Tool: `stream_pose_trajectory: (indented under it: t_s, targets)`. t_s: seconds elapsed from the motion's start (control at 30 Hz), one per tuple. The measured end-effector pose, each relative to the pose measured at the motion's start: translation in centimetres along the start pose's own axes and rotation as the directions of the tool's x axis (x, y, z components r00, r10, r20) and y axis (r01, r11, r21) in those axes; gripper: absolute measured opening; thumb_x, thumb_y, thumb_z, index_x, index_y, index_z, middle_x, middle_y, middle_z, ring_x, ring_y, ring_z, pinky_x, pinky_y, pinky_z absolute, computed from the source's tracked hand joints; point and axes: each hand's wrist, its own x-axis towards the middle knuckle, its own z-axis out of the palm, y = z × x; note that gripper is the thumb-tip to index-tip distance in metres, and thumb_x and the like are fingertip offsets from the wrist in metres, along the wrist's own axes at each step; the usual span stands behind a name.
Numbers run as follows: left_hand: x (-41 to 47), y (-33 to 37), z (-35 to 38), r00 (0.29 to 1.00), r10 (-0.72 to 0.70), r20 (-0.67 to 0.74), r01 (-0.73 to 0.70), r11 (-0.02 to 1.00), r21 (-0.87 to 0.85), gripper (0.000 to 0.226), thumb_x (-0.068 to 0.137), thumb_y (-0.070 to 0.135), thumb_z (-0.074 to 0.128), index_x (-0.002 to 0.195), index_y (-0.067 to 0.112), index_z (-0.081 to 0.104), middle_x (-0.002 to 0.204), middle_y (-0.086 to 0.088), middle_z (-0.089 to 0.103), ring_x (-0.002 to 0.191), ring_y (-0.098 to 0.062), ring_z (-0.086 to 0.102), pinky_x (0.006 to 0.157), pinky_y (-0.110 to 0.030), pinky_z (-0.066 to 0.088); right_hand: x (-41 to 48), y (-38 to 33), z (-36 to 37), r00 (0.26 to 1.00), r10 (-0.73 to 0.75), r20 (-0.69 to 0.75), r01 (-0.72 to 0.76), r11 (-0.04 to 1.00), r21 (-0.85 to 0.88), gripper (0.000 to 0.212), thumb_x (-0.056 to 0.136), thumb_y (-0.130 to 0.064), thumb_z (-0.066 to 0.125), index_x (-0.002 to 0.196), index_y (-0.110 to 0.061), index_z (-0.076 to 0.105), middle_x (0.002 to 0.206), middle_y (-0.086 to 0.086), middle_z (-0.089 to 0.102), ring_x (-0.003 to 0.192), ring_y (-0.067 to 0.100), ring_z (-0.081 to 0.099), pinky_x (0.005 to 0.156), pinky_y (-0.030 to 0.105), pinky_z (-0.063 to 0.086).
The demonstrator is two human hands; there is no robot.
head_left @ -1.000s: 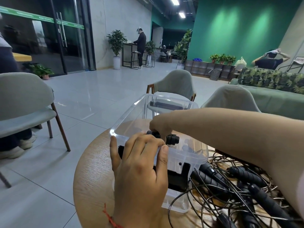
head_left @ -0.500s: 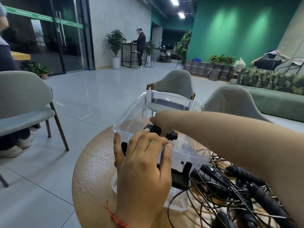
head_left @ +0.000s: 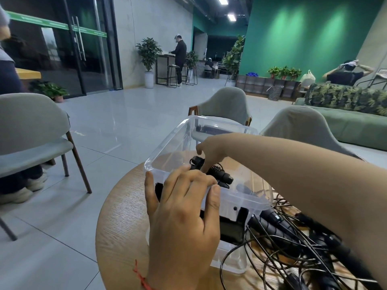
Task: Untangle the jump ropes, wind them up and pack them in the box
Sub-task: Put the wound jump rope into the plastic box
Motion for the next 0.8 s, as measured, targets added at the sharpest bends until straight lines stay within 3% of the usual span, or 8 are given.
stream_pose_trajectory:
  t_s: [0.13, 0.27, 0.37, 0.5, 0.67, 0.8]
  targets:
    - [-0.1, 0.1, -0.1, 1.000, 0.006, 0.011, -0.006, 1.000, -0.009, 0.025, 0.104, 0.043, 0.046, 0.112, 0.039, 0.070, 0.125, 0.024, 0.064, 0.140, -0.004, 0.048, 0.128, -0.061, 0.010, -0.2, -0.6, 0.1, 0.999, -0.032, 0.000, 0.032, 0.998, -0.052, 0.078, 0.082, -0.065, 0.080, 0.144, -0.026, 0.055, 0.125, 0.004, 0.065, 0.106, 0.027, 0.064, 0.073, 0.035, 0.045]
    - [-0.1, -0.1, -0.1, 1.000, -0.009, 0.007, 0.010, 1.000, -0.028, 0.027, 0.103, 0.043, 0.049, 0.118, 0.038, 0.071, 0.131, 0.022, 0.064, 0.143, -0.004, 0.045, 0.129, -0.060, 0.009, -0.3, -0.6, -0.4, 0.998, -0.057, 0.019, 0.058, 0.997, -0.059, 0.085, 0.081, -0.066, 0.081, 0.150, -0.028, 0.049, 0.133, 0.004, 0.061, 0.113, 0.028, 0.060, 0.085, 0.037, 0.048]
    - [-0.2, -0.3, -0.1, 1.000, -0.026, 0.003, 0.026, 0.999, -0.043, 0.029, 0.104, 0.044, 0.046, 0.119, 0.038, 0.070, 0.132, 0.022, 0.063, 0.145, -0.003, 0.042, 0.129, -0.058, 0.008, -0.2, -0.6, -0.7, 0.998, -0.050, 0.050, 0.052, 0.998, -0.035, 0.080, 0.081, -0.059, 0.085, 0.146, -0.027, 0.051, 0.118, 0.002, 0.063, 0.101, 0.026, 0.067, 0.082, 0.037, 0.056]
    - [-0.1, -0.4, -0.3, 0.999, -0.046, 0.008, 0.047, 0.998, -0.049, 0.029, 0.104, 0.044, 0.043, 0.116, 0.039, 0.069, 0.127, 0.025, 0.063, 0.144, -0.001, 0.042, 0.129, -0.058, 0.009, -0.1, -1.2, -0.4, 0.982, -0.037, 0.187, 0.010, 0.990, 0.142, 0.060, 0.089, -0.035, 0.085, 0.139, -0.015, 0.058, 0.099, 0.005, 0.069, 0.085, 0.025, 0.077, 0.074, 0.038, 0.067]
    - [-0.1, -0.4, -0.3, 0.999, -0.038, 0.003, 0.038, 0.998, -0.047, 0.023, 0.104, 0.043, 0.045, 0.111, 0.040, 0.066, 0.119, 0.027, 0.062, 0.138, 0.000, 0.046, 0.128, -0.060, 0.010, 0.7, -1.3, -0.5, 0.998, -0.015, 0.067, 0.009, 0.997, 0.083, 0.047, 0.085, -0.033, 0.089, 0.121, -0.011, 0.068, 0.100, 0.010, 0.073, 0.072, 0.023, 0.075, 0.063, 0.031, 0.064]
    - [-0.1, -0.4, -0.2, 1.000, -0.030, 0.010, 0.030, 0.999, -0.039, 0.022, 0.104, 0.043, 0.046, 0.113, 0.041, 0.065, 0.121, 0.027, 0.061, 0.140, 0.000, 0.044, 0.128, -0.060, 0.010, 0.5, -0.7, -0.2, 1.000, -0.017, -0.012, 0.017, 0.999, -0.046, 0.040, 0.091, -0.027, 0.081, 0.126, -0.013, 0.067, 0.106, 0.007, 0.073, 0.086, 0.025, 0.073, 0.067, 0.031, 0.056]
